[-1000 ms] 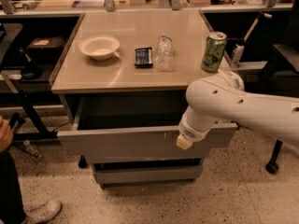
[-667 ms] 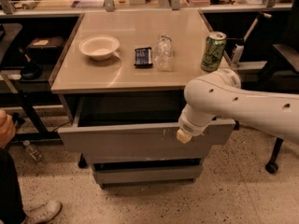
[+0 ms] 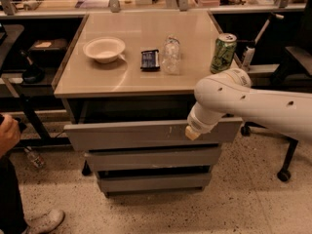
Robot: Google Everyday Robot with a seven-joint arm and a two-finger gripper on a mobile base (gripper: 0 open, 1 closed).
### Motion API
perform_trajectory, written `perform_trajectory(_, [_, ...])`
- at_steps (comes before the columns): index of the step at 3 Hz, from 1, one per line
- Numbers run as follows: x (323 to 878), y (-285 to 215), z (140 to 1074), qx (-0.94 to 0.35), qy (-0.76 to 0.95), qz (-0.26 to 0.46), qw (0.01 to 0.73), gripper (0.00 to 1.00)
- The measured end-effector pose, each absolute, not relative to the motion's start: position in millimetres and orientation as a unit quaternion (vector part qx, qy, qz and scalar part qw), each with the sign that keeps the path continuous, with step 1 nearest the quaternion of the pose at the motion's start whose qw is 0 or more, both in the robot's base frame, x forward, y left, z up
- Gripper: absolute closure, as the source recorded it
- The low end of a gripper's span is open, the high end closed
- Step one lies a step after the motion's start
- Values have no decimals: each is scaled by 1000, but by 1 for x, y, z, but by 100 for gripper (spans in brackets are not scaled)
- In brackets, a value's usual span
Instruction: Close top drawer
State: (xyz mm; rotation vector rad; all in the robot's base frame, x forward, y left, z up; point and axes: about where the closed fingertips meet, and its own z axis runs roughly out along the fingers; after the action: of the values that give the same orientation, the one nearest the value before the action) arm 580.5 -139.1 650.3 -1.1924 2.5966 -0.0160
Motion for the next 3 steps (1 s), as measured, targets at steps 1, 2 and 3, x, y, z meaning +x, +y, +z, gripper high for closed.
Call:
perform_trajectory(1, [586, -139, 649, -407, 902, -5, 145, 100])
perform_trajectory(2, [608, -140, 644, -387, 909, -6, 157, 100])
perform_trajectory(3, [622, -140, 640, -371, 914, -9, 167, 100])
